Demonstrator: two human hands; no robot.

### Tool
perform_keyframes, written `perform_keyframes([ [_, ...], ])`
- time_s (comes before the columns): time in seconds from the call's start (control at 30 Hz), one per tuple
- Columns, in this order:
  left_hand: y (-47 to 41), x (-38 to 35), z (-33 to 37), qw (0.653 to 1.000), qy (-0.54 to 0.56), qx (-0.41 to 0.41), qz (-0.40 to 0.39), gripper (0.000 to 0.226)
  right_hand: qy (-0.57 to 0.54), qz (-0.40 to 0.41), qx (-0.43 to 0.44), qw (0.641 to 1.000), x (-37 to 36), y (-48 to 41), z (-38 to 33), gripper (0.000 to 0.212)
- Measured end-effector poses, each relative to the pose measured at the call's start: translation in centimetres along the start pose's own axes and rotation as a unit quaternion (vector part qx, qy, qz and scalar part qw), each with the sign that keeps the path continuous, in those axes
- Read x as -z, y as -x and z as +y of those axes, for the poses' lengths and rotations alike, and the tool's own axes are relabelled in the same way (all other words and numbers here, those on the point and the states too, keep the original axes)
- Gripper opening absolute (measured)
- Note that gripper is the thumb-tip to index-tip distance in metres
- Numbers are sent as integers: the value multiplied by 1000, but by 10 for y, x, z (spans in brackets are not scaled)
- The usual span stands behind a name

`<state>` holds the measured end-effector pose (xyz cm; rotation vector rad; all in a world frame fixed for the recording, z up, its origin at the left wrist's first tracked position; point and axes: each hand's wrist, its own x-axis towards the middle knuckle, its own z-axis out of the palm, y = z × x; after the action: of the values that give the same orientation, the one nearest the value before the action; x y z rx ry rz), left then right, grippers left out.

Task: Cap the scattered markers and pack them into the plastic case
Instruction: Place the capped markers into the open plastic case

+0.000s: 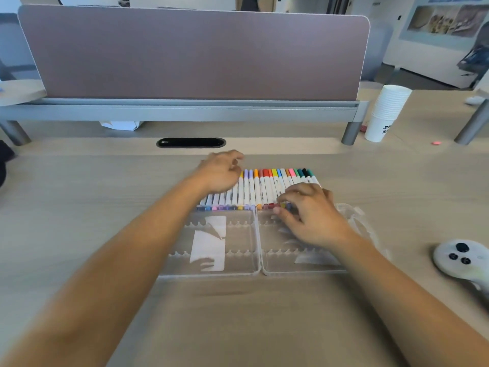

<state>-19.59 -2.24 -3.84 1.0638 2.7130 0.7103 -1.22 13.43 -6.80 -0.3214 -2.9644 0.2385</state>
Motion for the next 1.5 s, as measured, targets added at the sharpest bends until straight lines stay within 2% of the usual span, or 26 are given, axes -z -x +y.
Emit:
perform_keyframes([
  [0.07, -14, 7, -7, 1000, 14, 25, -9, 46, -11, 5, 10, 1000, -4, 5, -3, 41],
  [0.17, -26, 2, -16, 997, -50, 33, -45, 54, -19, -4, 14, 1000, -10, 8, -2, 41],
  [0.27, -35, -8, -19, 993, -105, 34, -39, 51, -27, -2, 11, 1000, -13, 7, -1, 40],
  [0.47, -62, -28, 14, 997, -63, -13, -43, 41, -35, 16, 14, 999, -15, 10, -3, 38],
  [0.57, -82, -45, 50, 996, -44, -59, -58, 40, -14, 46, -20, 999, -15, 11, -3, 40],
  [0.67, -97, -63, 82, 992, -58, -86, -72, 40, 12, 94, -109, 990, -10, 12, 7, 38],
  [0.8, -106, -78, 101, 983, -135, -87, -95, 42, 9, 80, -203, 976, -7, 16, 28, 40],
  [0.9, -105, -85, 105, 979, -168, -78, -90, 39, -29, 86, -209, 974, -7, 19, 34, 43],
  [1.07, -103, -84, 102, 989, -107, -47, -87, 35, -9, 71, -206, 976, -12, 22, 32, 45],
  [1.17, -100, -80, 102, 992, -102, -49, -59, 32, -15, 74, -202, 976, -10, 22, 32, 45],
  [1.23, -99, -77, 101, 997, -58, -48, -34, 26, -19, 73, -199, 977, -10, 22, 32, 44],
  [1.33, -97, -72, 102, 993, 115, -22, -12, 13, -33, 70, -197, 977, -9, 22, 33, 43],
  [1.4, -94, -69, 104, 973, 231, 1, -12, 11, -44, 76, -195, 977, -8, 21, 33, 41],
  [1.5, -87, -65, 107, 916, 399, 32, -17, 7, -59, 78, -194, 976, -7, 21, 33, 40],
])
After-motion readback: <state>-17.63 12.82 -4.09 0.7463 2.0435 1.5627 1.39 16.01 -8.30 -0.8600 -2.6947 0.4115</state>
